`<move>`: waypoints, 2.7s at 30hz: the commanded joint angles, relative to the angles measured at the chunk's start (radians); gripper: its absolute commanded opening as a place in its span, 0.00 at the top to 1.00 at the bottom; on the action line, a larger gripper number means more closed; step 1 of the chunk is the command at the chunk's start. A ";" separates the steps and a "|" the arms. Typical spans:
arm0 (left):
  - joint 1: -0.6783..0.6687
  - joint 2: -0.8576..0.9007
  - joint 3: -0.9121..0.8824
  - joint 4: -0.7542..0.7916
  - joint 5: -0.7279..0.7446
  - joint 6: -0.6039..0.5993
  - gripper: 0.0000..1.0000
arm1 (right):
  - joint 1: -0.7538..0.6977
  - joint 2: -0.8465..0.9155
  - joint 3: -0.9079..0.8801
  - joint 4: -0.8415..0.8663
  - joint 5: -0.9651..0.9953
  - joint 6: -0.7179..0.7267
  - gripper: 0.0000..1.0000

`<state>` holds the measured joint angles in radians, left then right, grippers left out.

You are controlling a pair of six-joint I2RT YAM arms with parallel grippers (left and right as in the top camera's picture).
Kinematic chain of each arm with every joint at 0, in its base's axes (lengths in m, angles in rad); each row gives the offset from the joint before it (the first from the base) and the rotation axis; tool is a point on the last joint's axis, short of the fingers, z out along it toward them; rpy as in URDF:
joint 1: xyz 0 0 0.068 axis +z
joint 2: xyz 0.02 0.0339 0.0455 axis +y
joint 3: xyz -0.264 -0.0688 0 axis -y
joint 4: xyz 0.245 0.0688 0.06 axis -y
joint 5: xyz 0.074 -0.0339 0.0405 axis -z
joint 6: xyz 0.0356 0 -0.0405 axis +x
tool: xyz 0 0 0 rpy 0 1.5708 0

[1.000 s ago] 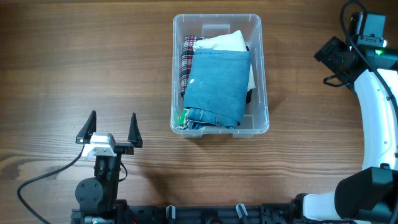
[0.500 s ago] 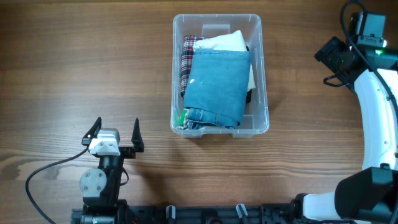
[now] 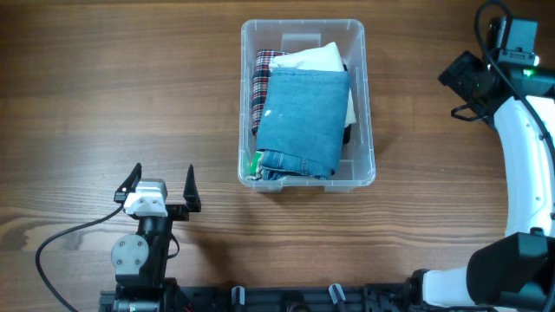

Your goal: Pack container

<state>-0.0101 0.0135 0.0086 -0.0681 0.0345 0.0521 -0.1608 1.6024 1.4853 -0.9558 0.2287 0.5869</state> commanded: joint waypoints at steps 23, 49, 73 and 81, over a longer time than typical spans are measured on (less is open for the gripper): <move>0.008 -0.011 -0.003 -0.008 -0.002 0.021 0.00 | 0.112 -0.955 -0.450 -0.013 0.084 0.016 0.00; 0.008 -0.011 -0.003 -0.008 -0.002 0.021 0.00 | 0.182 -1.599 -1.414 0.950 -0.214 -0.199 0.00; 0.008 -0.011 -0.003 -0.008 -0.002 0.021 0.00 | 0.199 -1.599 -1.480 0.958 -0.290 -0.480 0.00; 0.008 0.005 -0.003 -0.008 -0.002 0.022 0.00 | 0.199 -1.599 -1.480 0.958 -0.290 -0.480 0.00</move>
<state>-0.0097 0.0135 0.0086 -0.0685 0.0345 0.0521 0.0322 0.0154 0.0067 0.0002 -0.0448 0.1253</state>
